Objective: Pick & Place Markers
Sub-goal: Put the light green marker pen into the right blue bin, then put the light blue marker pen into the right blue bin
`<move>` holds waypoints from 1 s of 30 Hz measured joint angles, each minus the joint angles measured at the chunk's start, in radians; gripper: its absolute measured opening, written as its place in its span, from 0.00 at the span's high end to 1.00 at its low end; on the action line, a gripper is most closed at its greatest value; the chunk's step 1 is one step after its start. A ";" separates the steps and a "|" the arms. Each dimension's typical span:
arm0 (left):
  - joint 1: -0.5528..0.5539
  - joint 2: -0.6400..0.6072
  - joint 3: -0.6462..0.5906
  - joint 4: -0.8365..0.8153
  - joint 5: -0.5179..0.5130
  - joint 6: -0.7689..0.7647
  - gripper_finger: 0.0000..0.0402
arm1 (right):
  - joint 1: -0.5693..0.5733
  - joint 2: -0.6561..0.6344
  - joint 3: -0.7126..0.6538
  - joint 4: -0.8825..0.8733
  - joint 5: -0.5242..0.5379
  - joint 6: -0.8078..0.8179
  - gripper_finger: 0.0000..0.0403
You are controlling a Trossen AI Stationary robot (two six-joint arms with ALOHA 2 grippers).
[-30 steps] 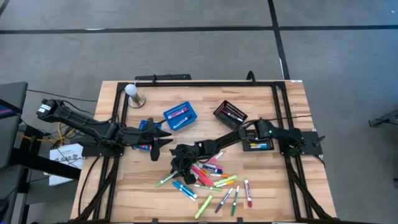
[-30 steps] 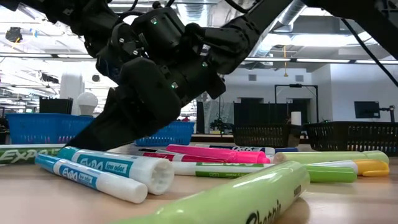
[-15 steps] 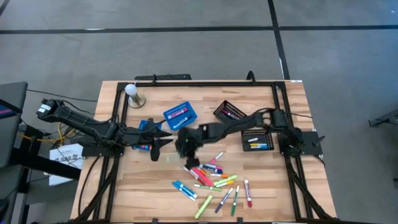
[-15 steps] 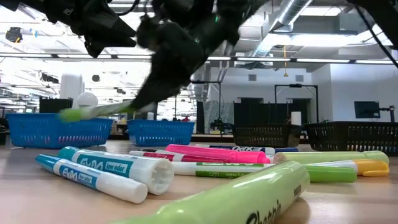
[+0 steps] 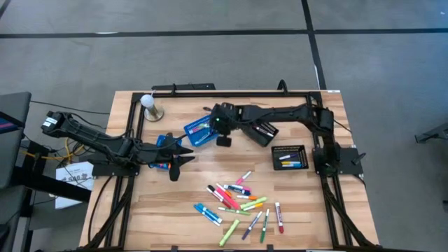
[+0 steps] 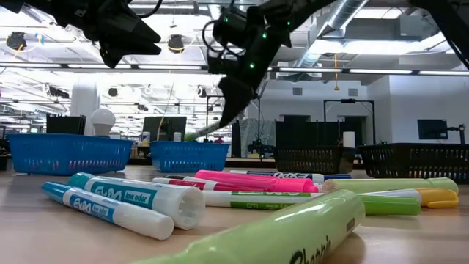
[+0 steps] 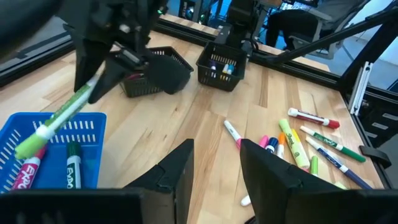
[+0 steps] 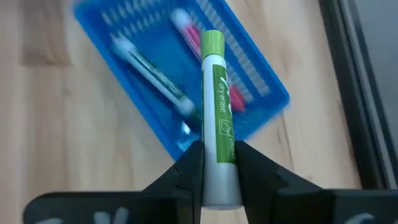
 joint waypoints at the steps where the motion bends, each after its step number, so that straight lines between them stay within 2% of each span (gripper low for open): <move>1: 0.000 0.000 0.000 0.000 -0.001 0.000 0.68 | -0.005 0.006 -0.001 0.014 -0.006 0.000 0.84; 6: 0.000 0.000 0.000 0.001 -0.002 0.000 0.68 | -0.020 0.032 -0.001 0.053 -0.027 -0.070 0.79; 11: 0.000 0.000 0.000 0.005 -0.002 0.000 0.68 | -0.034 0.076 0.000 0.124 -0.024 -0.113 0.68; 17: -0.001 0.004 -0.004 0.019 0.012 0.000 0.68 | -0.007 0.056 -0.002 0.074 -0.020 -0.122 0.54; 19: -0.001 0.017 -0.024 0.053 0.047 0.008 0.68 | 0.013 0.028 -0.002 0.050 0.005 -0.107 0.51; 23: -0.001 0.092 -0.072 0.191 0.181 0.056 0.68 | 0.072 -0.070 0.000 -0.066 0.052 -0.076 0.49; 30: -0.021 0.343 -0.101 0.496 0.373 0.181 0.68 | 0.193 -0.303 -0.003 -0.282 0.107 0.079 0.55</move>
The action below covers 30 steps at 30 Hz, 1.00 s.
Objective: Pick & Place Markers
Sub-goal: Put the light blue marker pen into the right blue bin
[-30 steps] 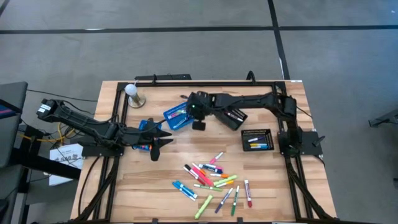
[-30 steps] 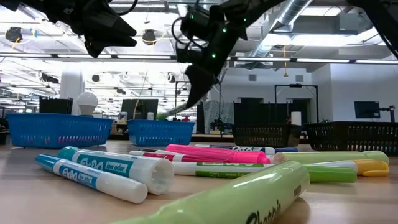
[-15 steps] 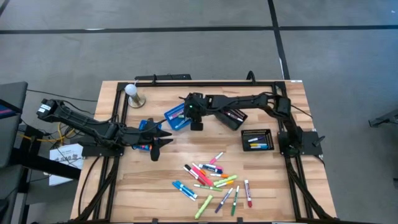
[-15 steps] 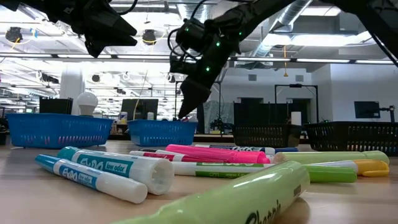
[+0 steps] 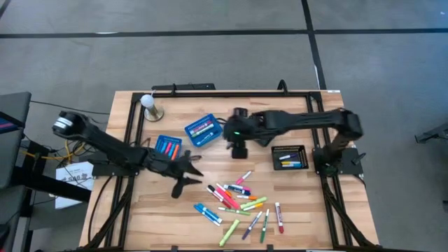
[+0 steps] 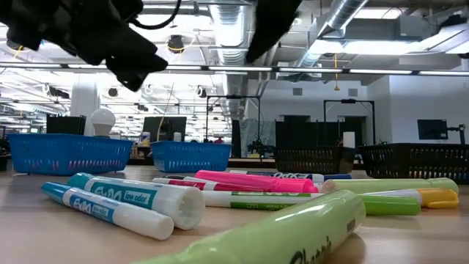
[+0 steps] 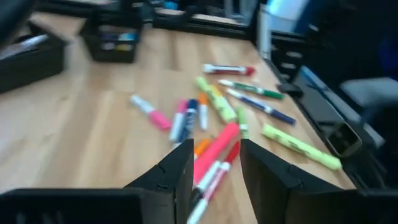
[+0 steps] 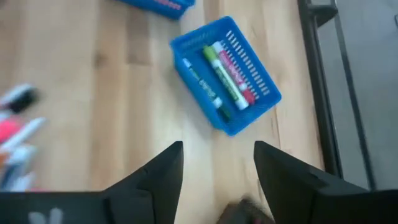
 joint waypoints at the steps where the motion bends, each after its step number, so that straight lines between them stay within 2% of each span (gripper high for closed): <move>1: -0.006 0.045 0.009 0.042 0.019 0.016 0.68 | 0.017 -0.036 -0.015 -0.003 -0.001 0.025 0.56; 4: -0.019 0.156 0.045 0.083 0.071 0.026 0.68 | 0.060 -0.129 -0.098 0.003 -0.016 0.103 0.59; 7: -0.043 0.254 0.088 0.087 0.105 0.025 0.68 | 0.102 -0.204 -0.244 0.039 -0.055 0.189 0.60; 10: -0.083 0.339 0.118 0.087 0.107 0.023 0.68 | 0.156 -0.261 -0.409 0.146 -0.058 0.269 0.61; 14: -0.138 0.408 0.131 0.087 0.107 0.021 0.68 | 0.218 -0.294 -0.565 0.343 -0.056 0.295 0.63; 17: -0.168 0.442 0.138 0.091 0.099 0.018 0.68 | 0.250 -0.296 -0.606 0.433 -0.052 0.289 0.63; 30: -0.180 0.513 0.131 0.081 0.065 -0.010 0.68 | 0.262 -0.304 -0.608 0.499 -0.054 0.262 0.64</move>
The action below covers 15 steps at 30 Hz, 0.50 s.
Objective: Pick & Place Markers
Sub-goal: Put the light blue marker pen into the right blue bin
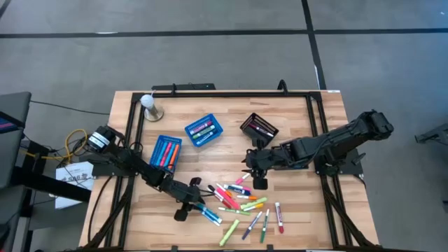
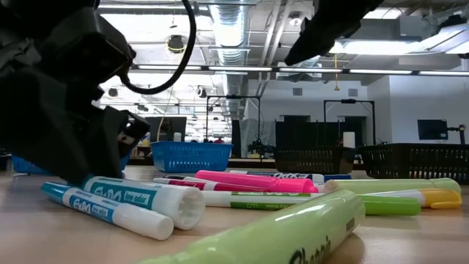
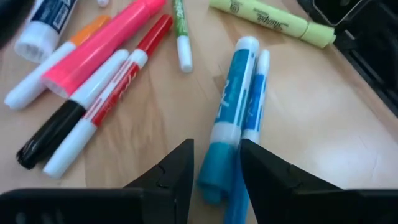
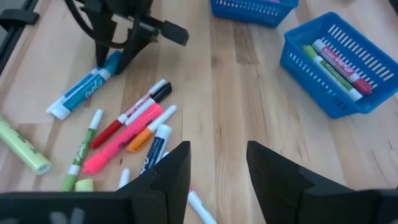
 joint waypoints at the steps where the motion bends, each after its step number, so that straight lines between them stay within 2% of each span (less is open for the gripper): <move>1: 0.000 0.008 0.000 0.005 0.000 -0.001 0.68 | 0.000 0.000 0.000 0.003 -0.002 0.000 0.64; 10: 0.001 0.043 -0.003 0.016 -0.046 -0.015 0.70 | 0.000 0.000 0.000 0.007 -0.002 0.000 0.66; 15: 0.004 0.012 -0.007 -0.011 -0.066 0.015 0.81 | 0.000 0.000 0.000 0.007 -0.002 0.000 0.66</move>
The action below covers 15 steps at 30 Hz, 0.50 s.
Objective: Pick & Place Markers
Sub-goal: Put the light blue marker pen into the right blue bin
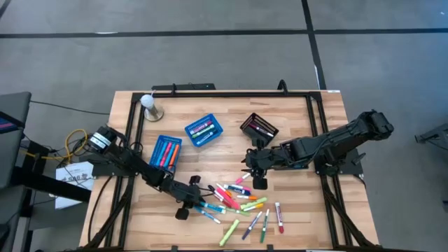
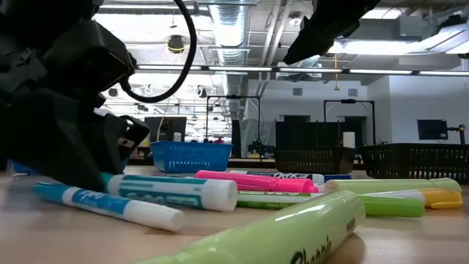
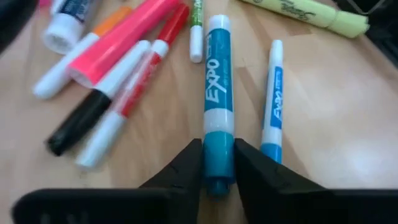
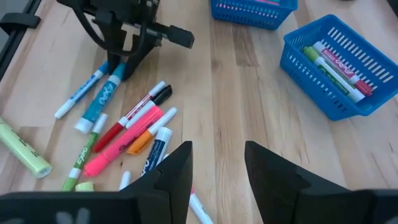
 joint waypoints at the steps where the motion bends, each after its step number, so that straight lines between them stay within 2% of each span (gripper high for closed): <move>1: 0.001 -0.007 -0.001 -0.004 -0.004 0.000 0.83 | 0.000 0.000 0.000 0.000 0.000 0.000 0.66; 5: -0.001 -0.065 -0.001 -0.008 -0.003 -0.007 0.86 | 0.000 0.000 0.000 0.000 0.000 0.000 0.66; 8: -0.004 -0.154 -0.001 -0.069 -0.010 -0.007 0.83 | 0.000 0.000 0.000 -0.001 0.000 0.000 0.67; 12: -0.004 -0.334 0.000 -0.274 -0.083 -0.055 0.79 | 0.000 0.000 0.000 0.000 0.000 0.000 0.67; 15: -0.004 -0.489 0.000 -0.488 -0.204 -0.103 0.81 | 0.000 0.000 0.000 -0.001 0.000 -0.001 0.67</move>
